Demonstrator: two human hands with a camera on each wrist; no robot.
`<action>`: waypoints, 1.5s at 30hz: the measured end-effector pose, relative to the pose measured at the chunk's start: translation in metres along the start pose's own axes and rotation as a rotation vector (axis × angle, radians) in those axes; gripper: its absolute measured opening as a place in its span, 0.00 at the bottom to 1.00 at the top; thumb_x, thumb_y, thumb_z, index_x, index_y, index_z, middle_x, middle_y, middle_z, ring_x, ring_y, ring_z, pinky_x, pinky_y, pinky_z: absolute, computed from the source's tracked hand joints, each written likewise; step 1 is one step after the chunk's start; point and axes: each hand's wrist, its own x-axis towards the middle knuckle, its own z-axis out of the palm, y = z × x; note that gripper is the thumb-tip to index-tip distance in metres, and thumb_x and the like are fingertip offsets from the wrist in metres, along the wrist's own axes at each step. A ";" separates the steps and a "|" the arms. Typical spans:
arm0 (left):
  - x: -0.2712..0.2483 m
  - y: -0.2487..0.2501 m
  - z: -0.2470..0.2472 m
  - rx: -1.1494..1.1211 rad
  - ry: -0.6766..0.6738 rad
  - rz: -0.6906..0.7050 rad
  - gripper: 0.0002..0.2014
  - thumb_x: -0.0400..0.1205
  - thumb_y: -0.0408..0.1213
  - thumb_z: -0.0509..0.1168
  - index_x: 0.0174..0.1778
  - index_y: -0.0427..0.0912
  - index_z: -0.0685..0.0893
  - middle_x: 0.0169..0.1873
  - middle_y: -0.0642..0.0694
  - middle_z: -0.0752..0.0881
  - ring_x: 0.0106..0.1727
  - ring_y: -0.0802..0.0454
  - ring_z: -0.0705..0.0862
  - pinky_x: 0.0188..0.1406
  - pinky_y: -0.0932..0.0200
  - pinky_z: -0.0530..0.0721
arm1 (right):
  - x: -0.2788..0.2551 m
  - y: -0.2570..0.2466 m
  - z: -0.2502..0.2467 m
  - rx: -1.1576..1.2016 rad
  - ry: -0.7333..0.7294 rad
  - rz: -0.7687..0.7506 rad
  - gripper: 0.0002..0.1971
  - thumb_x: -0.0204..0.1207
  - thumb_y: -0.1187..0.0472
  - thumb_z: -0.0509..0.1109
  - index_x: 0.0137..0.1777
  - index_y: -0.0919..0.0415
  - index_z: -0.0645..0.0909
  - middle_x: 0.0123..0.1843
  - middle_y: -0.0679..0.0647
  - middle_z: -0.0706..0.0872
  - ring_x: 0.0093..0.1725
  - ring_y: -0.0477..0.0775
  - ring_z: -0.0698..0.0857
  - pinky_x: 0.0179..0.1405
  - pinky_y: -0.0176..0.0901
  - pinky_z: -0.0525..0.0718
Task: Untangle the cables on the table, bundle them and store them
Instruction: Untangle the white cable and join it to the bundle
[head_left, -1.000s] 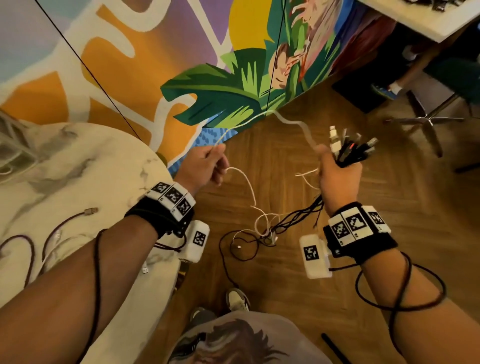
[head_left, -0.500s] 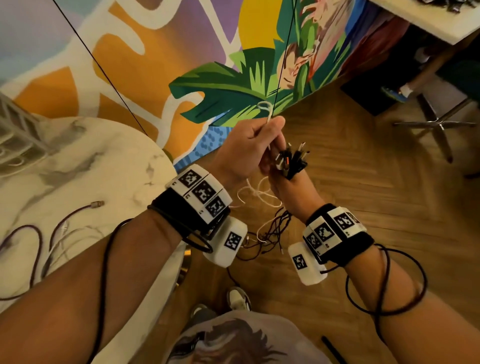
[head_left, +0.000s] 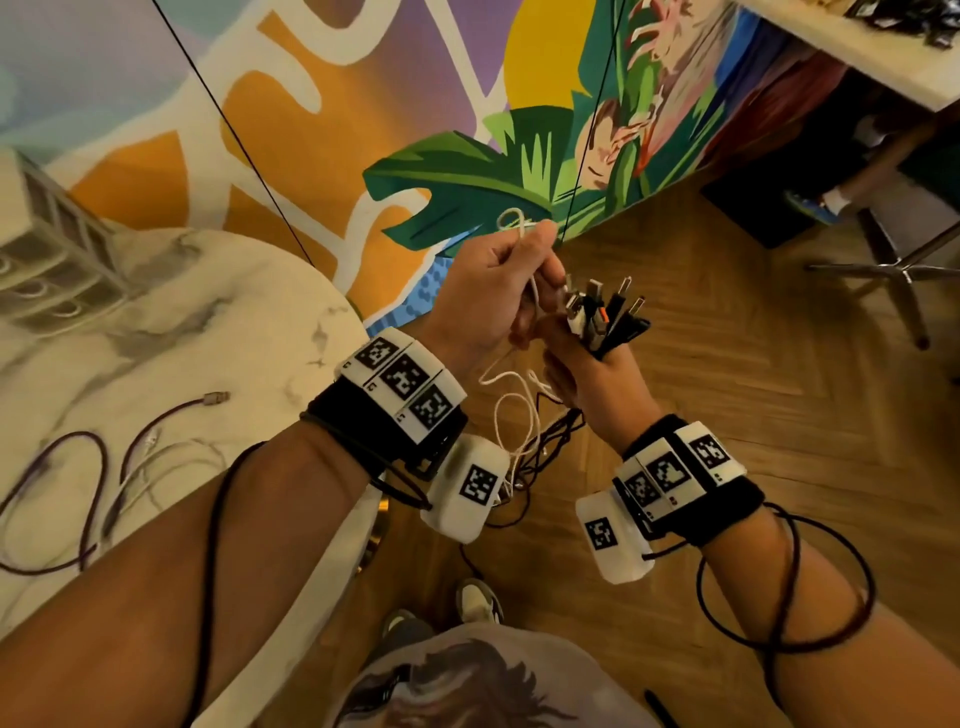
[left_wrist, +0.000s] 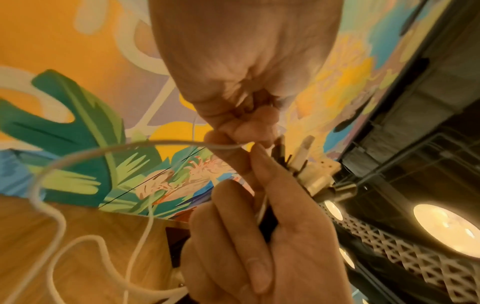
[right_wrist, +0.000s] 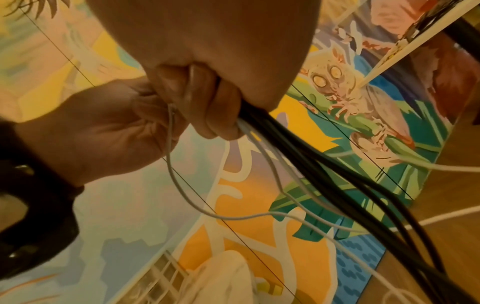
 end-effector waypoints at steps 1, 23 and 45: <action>0.000 -0.002 -0.003 -0.011 0.018 -0.012 0.21 0.88 0.41 0.54 0.38 0.27 0.81 0.22 0.44 0.81 0.13 0.52 0.69 0.12 0.63 0.68 | -0.001 0.000 0.003 -0.025 -0.008 0.006 0.12 0.82 0.57 0.61 0.37 0.46 0.79 0.18 0.43 0.70 0.18 0.43 0.65 0.19 0.37 0.64; -0.118 -0.198 -0.099 0.579 -0.425 -0.734 0.22 0.86 0.51 0.54 0.30 0.44 0.81 0.35 0.41 0.84 0.38 0.46 0.81 0.44 0.53 0.79 | 0.013 -0.012 -0.021 0.135 0.592 -0.019 0.13 0.84 0.63 0.58 0.37 0.56 0.76 0.20 0.46 0.66 0.17 0.42 0.63 0.15 0.36 0.59; -0.096 -0.171 -0.111 0.486 -0.105 -0.606 0.13 0.84 0.45 0.62 0.39 0.43 0.86 0.27 0.49 0.81 0.26 0.55 0.78 0.27 0.60 0.75 | 0.001 -0.007 -0.038 0.148 0.767 -0.020 0.14 0.85 0.61 0.57 0.37 0.55 0.75 0.20 0.46 0.65 0.18 0.44 0.63 0.17 0.38 0.60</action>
